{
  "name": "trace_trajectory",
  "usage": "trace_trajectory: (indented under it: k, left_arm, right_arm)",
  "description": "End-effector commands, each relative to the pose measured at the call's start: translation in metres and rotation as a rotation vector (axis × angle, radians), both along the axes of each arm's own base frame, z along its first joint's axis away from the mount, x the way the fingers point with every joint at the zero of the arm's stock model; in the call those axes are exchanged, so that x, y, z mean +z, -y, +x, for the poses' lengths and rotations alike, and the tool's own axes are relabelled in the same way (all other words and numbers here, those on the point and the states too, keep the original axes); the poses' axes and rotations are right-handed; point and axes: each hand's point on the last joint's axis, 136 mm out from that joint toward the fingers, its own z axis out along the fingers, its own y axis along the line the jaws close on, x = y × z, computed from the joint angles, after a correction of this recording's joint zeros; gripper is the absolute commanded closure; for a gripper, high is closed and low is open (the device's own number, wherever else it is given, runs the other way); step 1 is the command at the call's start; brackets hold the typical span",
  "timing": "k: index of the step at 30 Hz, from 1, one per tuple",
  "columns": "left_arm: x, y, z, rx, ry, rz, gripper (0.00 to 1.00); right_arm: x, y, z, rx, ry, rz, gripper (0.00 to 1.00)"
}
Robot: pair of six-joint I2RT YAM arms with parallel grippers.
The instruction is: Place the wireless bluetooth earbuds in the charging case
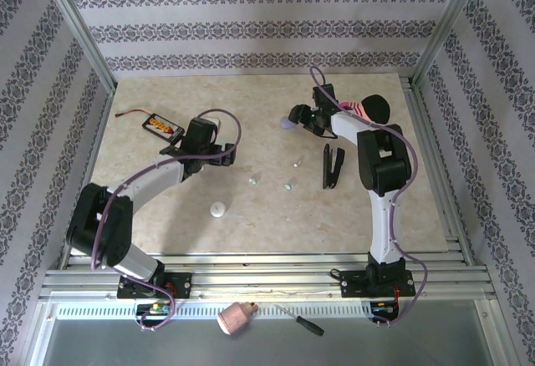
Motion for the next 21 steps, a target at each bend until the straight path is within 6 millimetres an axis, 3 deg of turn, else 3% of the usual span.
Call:
trace_trajectory:
  k: [1,6,9,15,21]
  left_arm:
    - [-0.014,-0.013,0.005,-0.032,-0.122,0.061,0.02]
    - [-0.033,-0.012,0.026,-0.095,-0.249,0.167,0.06]
    - [-0.041,-0.01,0.035,-0.125,-0.307,0.201,0.13]
    - [-0.063,-0.001,0.042,-0.2,-0.434,0.218,0.22]
    - [-0.077,0.006,0.046,-0.225,-0.487,0.207,0.31]
  right_arm:
    - [0.041,0.014,-0.011,0.018,0.085,-0.063,0.25]
    - [0.059,0.01,-0.034,0.052,0.112,-0.044,0.21]
    - [0.066,0.006,-0.05,0.07,0.12,-0.04,0.2]
    - [0.066,0.01,-0.07,0.069,0.119,-0.054,0.21]
    - [0.066,0.012,-0.076,0.067,0.115,-0.055,0.21]
